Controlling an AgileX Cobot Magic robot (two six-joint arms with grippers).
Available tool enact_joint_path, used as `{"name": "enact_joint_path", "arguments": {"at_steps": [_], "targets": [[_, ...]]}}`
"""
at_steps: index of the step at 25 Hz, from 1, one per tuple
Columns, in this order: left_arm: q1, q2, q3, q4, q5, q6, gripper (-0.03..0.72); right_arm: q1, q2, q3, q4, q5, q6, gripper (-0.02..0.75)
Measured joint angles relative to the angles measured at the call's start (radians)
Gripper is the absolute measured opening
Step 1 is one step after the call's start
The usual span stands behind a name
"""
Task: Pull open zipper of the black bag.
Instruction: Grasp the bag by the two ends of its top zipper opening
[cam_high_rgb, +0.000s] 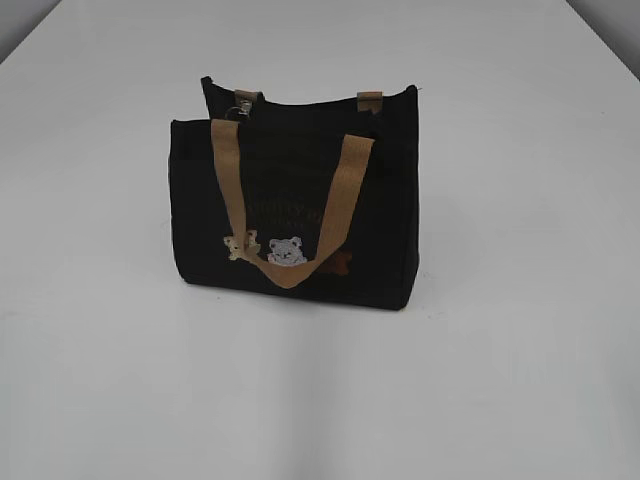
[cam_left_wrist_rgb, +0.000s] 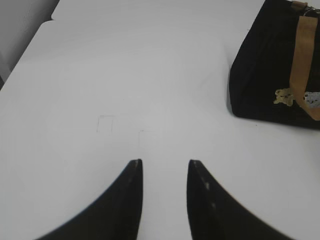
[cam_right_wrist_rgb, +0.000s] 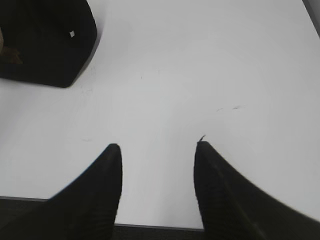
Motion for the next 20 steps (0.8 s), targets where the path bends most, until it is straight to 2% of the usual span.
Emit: {"name": "enact_joint_path", "arguments": {"at_steps": [20], "targets": [[0.0, 0.0, 0.0, -0.001, 0.0, 0.0, 0.23, 0.0, 0.0, 0.0, 0.0, 0.0, 0.0, 0.372]]}}
